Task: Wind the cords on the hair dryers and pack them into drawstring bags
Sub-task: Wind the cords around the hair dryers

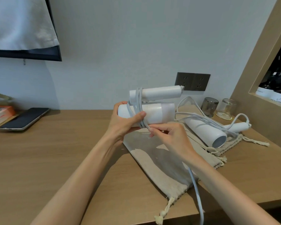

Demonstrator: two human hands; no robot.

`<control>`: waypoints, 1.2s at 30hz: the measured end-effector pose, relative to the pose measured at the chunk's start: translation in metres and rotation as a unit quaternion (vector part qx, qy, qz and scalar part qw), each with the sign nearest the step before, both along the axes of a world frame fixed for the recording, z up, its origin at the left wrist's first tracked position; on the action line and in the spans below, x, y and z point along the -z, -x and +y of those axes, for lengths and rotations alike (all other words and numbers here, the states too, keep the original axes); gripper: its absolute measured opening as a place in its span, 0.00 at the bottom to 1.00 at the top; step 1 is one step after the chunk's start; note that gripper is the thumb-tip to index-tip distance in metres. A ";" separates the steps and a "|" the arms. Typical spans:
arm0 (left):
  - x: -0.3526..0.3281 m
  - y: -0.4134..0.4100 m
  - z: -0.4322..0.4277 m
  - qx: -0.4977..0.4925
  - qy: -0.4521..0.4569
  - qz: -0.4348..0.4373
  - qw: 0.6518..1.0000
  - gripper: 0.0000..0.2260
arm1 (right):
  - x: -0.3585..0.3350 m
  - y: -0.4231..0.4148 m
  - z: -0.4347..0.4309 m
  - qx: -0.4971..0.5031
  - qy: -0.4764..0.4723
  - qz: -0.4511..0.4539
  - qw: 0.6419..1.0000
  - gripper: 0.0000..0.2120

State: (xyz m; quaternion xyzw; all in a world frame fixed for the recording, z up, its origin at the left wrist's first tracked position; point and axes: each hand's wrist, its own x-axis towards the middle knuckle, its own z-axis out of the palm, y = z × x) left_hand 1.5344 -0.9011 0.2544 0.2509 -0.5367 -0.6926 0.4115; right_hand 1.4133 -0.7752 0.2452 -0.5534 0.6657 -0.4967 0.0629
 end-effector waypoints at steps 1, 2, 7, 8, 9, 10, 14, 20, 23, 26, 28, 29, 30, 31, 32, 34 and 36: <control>0.000 0.000 0.000 0.007 -0.009 0.007 1.000 0.30 | -0.002 0.001 0.000 0.003 -0.001 0.013 1.000 0.06; 0.001 0.001 0.000 0.009 -0.018 0.012 1.000 0.33 | -0.004 0.003 -0.002 0.004 -0.008 0.027 1.000 0.07; -0.002 -0.001 0.002 -0.021 -0.074 0.048 0.996 0.33 | -0.011 0.007 -0.006 -0.030 -0.029 0.024 0.999 0.06; -0.003 -0.001 0.002 -0.024 -0.083 0.055 0.995 0.31 | -0.010 0.008 -0.006 -0.039 -0.032 0.017 0.999 0.06; -0.004 -0.002 0.002 -0.025 -0.086 0.059 0.994 0.30 | -0.010 0.008 -0.006 -0.055 -0.039 0.011 0.998 0.07; -0.005 -0.003 0.001 -0.025 -0.081 0.056 0.995 0.30 | -0.009 0.009 -0.005 -0.074 -0.046 0.005 0.996 0.08; -0.008 -0.006 -0.001 -0.013 -0.062 0.041 0.997 0.32 | -0.015 0.016 0.004 -0.115 -0.115 -0.062 0.985 0.16; -0.008 -0.005 0.006 0.027 -0.037 0.046 0.998 0.29 | -0.021 0.044 0.015 -0.149 -0.190 -0.093 0.966 0.14; -0.009 -0.004 0.006 0.041 -0.064 0.077 0.994 0.39 | -0.029 0.057 0.025 -0.157 -0.210 -0.104 0.960 0.16; -0.012 -0.005 0.006 0.052 -0.099 0.119 0.987 0.39 | -0.035 0.066 0.031 -0.081 -0.196 -0.090 0.973 0.17; -0.014 -0.006 0.009 0.060 -0.123 0.145 0.980 0.29 | -0.040 0.066 0.027 -0.026 -0.193 -0.061 0.979 0.15; -0.015 -0.007 0.011 0.066 -0.138 0.155 0.976 0.26 | -0.042 0.066 0.024 -0.011 -0.196 -0.053 0.979 0.14; -0.015 -0.007 0.012 0.076 -0.155 0.168 0.971 0.27 | -0.045 0.065 0.019 -0.005 -0.202 -0.050 0.978 0.14; -0.016 -0.007 0.012 0.085 -0.172 0.182 0.964 0.29 | -0.047 0.063 0.016 0.000 -0.212 -0.048 0.976 0.15; -0.016 -0.008 0.011 0.093 -0.186 0.195 0.959 0.30 | -0.050 0.060 0.012 0.008 -0.223 -0.046 0.974 0.16; -0.016 -0.012 0.007 0.106 -0.187 0.197 0.957 0.31 | -0.056 0.056 0.008 0.029 -0.234 -0.036 0.971 0.18; -0.016 -0.015 0.005 0.114 -0.171 0.180 0.962 0.31 | -0.062 0.058 0.005 0.054 -0.231 -0.038 0.971 0.18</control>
